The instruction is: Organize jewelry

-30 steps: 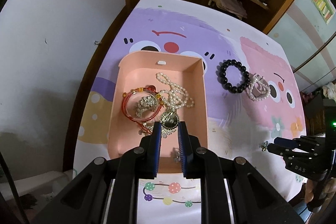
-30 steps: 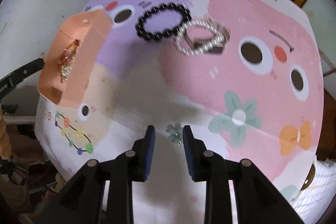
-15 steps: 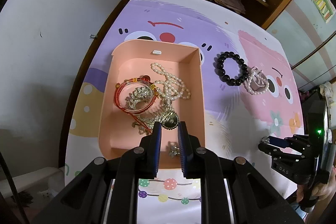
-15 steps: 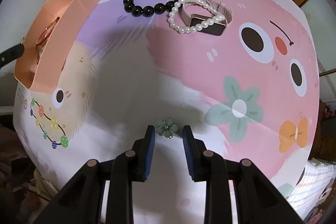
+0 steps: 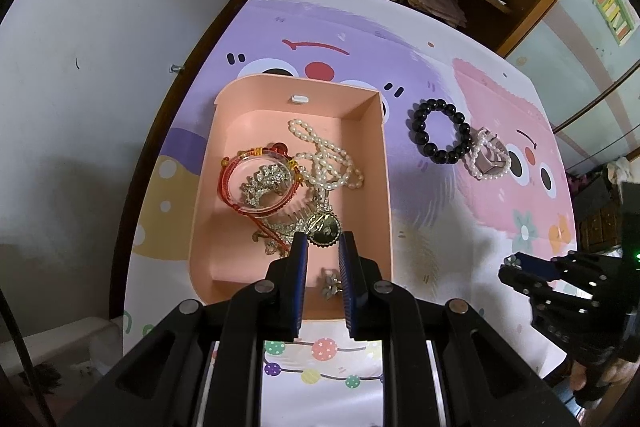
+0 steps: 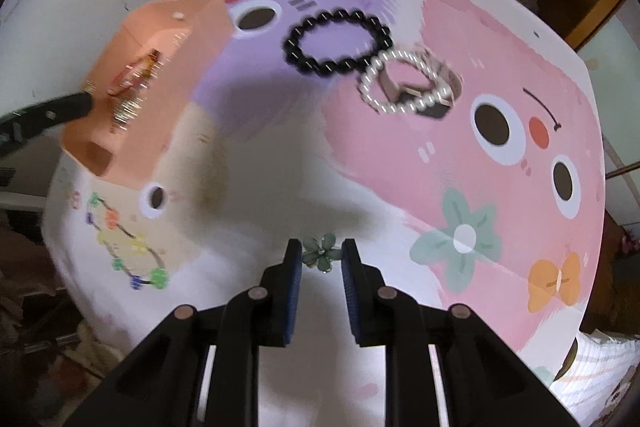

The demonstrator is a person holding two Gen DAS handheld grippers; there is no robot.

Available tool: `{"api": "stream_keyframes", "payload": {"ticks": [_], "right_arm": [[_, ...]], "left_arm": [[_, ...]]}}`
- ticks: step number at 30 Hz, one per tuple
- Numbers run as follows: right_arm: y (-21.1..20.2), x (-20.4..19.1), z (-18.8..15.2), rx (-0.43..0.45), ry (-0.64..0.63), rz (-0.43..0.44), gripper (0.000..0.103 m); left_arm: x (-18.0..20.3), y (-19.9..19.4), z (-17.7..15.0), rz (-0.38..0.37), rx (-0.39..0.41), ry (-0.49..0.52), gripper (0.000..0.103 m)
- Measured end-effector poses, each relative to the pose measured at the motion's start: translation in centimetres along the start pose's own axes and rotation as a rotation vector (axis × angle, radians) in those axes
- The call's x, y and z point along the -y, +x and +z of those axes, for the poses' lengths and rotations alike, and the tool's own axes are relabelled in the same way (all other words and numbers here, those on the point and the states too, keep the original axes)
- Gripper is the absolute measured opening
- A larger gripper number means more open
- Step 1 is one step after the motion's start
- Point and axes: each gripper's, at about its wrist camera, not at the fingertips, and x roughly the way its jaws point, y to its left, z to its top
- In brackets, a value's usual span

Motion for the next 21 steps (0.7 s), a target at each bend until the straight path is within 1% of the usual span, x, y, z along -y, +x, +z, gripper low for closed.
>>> {"api": "stream_keyframes", "payload": {"ticks": [5,7,12,14,16,18,21], "right_arm": [[-4.2,-2.9,1.8,0.087,-0.053,0.06,0.02],[-6.1,-4.3,2.9,0.129,-0.082,0.097,0.02],[-8.6,-6.8,5.2,0.205,-0.139,0.175,0.02],[-8.1,-7.7,6.1,0.208,-0.149,0.195,0.02],[-7.3,-8.5,6.8,0.197,-0.153,0.224,0.02],[-6.3,-9.1,7.1,0.179,-0.148,0.261,0.02],[-4.4,-9.5,7.6,0.152,-0.138,0.285,0.02]], "left_arm": [[0.0,-1.2,0.9,0.012,0.022,0.01,0.014],[0.1,-2.1,1.6,0.018,0.04,0.015,0.014],[-0.3,-4.0,3.1,0.037,0.091,0.011,0.014],[-0.6,-4.4,3.5,0.054,0.106,0.008,0.014],[-1.0,-4.3,3.6,0.058,0.101,0.001,0.014],[-1.6,-3.8,3.5,0.066,0.081,-0.005,0.014],[-2.4,-2.6,2.7,0.075,0.042,-0.013,0.014]]}}
